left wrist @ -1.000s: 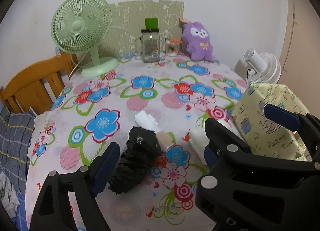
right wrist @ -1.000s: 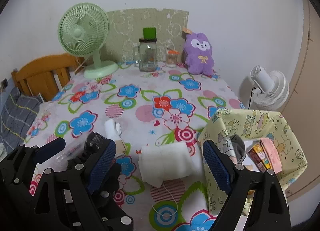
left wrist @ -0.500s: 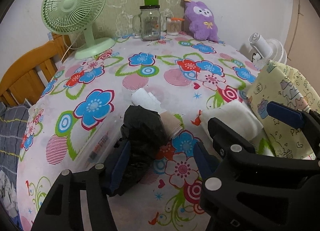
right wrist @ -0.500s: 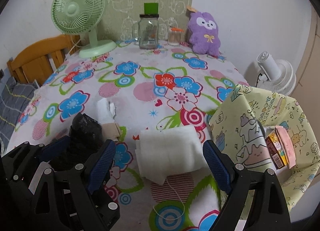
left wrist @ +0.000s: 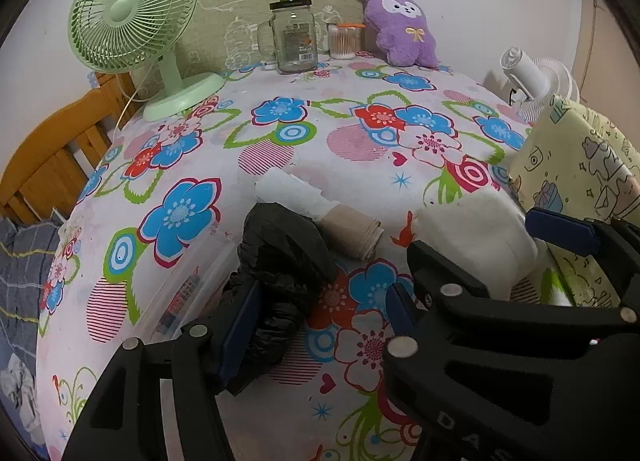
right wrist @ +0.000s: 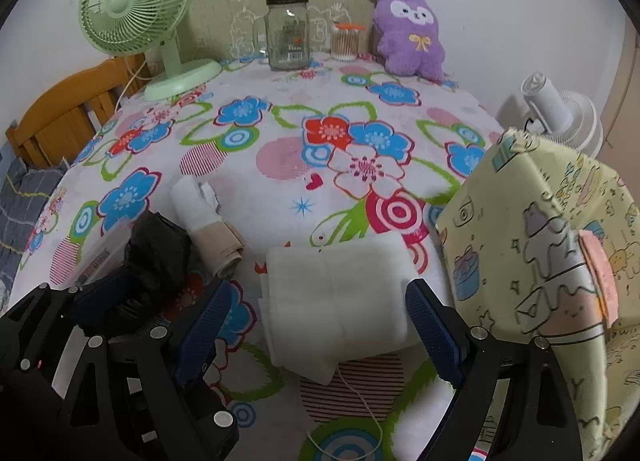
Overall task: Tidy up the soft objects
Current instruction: 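Grasp the black plastic bag with the left tool while the right tool grasps the white cloth, then lift the black bag with the left tool while the right tool lifts the white cloth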
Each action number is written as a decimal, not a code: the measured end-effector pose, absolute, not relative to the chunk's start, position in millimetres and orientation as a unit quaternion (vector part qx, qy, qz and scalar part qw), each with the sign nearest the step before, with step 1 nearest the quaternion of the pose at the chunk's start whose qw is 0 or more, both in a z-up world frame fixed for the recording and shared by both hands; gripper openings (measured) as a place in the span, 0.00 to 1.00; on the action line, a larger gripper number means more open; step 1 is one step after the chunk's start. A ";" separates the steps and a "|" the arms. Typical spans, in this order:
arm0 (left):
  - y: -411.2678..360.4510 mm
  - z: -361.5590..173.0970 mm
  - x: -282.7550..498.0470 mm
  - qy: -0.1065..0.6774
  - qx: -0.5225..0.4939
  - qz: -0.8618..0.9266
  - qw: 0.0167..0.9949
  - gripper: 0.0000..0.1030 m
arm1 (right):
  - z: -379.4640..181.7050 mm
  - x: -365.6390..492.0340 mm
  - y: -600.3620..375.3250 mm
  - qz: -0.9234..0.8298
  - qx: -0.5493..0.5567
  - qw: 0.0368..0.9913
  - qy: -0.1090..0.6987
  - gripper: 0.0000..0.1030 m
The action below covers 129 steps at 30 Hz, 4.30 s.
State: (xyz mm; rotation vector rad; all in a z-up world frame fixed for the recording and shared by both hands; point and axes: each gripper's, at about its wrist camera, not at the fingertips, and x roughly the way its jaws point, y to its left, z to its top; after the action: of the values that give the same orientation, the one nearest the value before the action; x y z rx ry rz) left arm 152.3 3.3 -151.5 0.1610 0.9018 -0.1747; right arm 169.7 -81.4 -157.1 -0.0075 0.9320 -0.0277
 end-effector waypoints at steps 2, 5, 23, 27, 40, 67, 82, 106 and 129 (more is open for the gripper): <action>2.2 -152.1 151.3 0.433 0.083 -0.080 0.894 0.59 | -159.3 170.4 -81.5 -0.012 -0.003 0.892 0.452 0.88; 2.8 -153.3 151.0 0.431 0.088 -0.072 0.895 0.48 | -160.9 170.7 -82.2 -0.007 -0.002 0.891 0.454 0.88; 5.7 -152.9 149.1 0.434 0.091 -0.046 0.895 0.10 | -161.8 169.8 -74.6 0.038 -0.028 0.886 0.461 0.23; 4.7 -151.2 146.3 0.434 0.087 -0.051 0.895 0.08 | -160.5 167.5 -76.4 0.042 -0.023 0.886 0.461 0.17; -2.8 -133.5 131.8 0.424 0.067 -0.071 0.900 0.07 | -140.1 151.2 -82.5 0.041 -0.021 0.899 0.436 0.11; -7.1 -70.2 93.7 0.362 0.070 -0.074 0.927 0.08 | -71.7 107.9 -87.3 0.045 -0.024 0.929 0.365 0.11; -17.0 -33.7 70.5 0.327 0.071 -0.080 0.939 0.08 | -32.0 81.9 -96.8 0.047 -0.026 0.944 0.326 0.11; -23.3 -44.7 72.9 0.339 0.075 -0.079 0.934 0.08 | -43.1 87.7 -102.5 0.058 -0.024 0.936 0.347 0.14; 2.0 -112.8 89.6 0.406 0.076 -0.070 0.908 0.08 | -113.5 105.6 -84.2 0.050 -0.022 0.914 0.402 0.85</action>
State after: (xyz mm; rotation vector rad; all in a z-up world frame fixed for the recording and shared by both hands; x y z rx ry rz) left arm 89.6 2.0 -112.8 0.1565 0.8388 -0.1438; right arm 105.6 -84.2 -113.5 -0.0451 0.8272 0.1036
